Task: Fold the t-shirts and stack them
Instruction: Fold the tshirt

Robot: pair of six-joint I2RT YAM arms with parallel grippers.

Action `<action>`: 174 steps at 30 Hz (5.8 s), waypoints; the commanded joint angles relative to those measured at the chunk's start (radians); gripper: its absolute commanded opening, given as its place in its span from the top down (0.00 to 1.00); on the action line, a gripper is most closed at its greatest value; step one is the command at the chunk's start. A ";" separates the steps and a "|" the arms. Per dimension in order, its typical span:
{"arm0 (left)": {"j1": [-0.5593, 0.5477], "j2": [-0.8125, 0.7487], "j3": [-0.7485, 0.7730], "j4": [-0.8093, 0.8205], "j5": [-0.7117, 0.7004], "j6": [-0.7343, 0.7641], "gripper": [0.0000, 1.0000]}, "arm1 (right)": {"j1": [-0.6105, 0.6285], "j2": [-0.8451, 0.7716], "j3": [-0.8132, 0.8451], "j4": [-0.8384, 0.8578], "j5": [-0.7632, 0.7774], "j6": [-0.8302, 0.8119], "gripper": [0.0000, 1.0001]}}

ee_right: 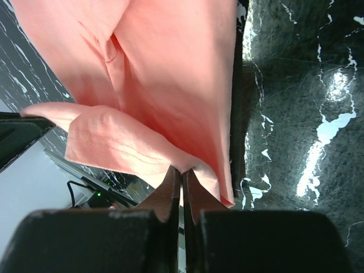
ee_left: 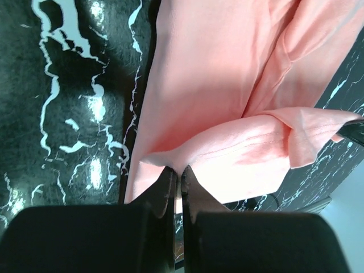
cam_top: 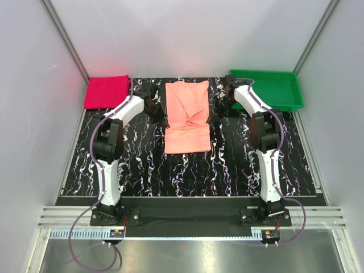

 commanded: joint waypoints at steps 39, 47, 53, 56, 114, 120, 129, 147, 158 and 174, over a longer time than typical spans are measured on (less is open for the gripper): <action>0.040 -0.073 0.117 0.025 -0.088 0.085 0.43 | -0.063 0.052 0.256 -0.109 0.102 -0.056 0.44; -0.063 -0.152 -0.172 0.316 0.117 -0.020 0.75 | 0.021 -0.137 -0.132 0.204 -0.008 0.041 0.74; -0.132 -0.078 -0.204 0.422 0.130 -0.099 0.77 | 0.080 -0.111 -0.221 0.369 -0.004 0.145 0.95; -0.132 -0.028 -0.177 0.441 0.136 -0.108 0.78 | 0.090 -0.084 -0.232 0.422 0.005 0.176 0.96; -0.081 0.302 0.038 0.470 0.306 -0.100 0.74 | -0.008 -0.273 -0.936 0.758 -0.463 0.158 1.00; -0.083 0.295 0.081 0.412 0.312 -0.048 0.72 | -0.023 -0.350 -1.103 0.816 -0.484 0.213 1.00; -0.083 0.100 0.027 0.441 0.407 -0.097 0.57 | -0.025 -0.502 -0.861 0.571 -0.408 0.165 0.99; -0.084 -0.101 -0.489 0.619 0.401 -0.068 0.75 | 0.049 0.012 -0.350 0.760 -0.438 0.406 1.00; -0.080 -0.124 -0.652 0.571 0.352 0.048 0.76 | 0.012 0.048 -0.481 0.773 -0.375 0.403 1.00; -0.044 -0.226 -0.456 0.513 0.427 -0.030 0.76 | 0.041 -0.074 -0.344 0.474 -0.375 0.222 1.00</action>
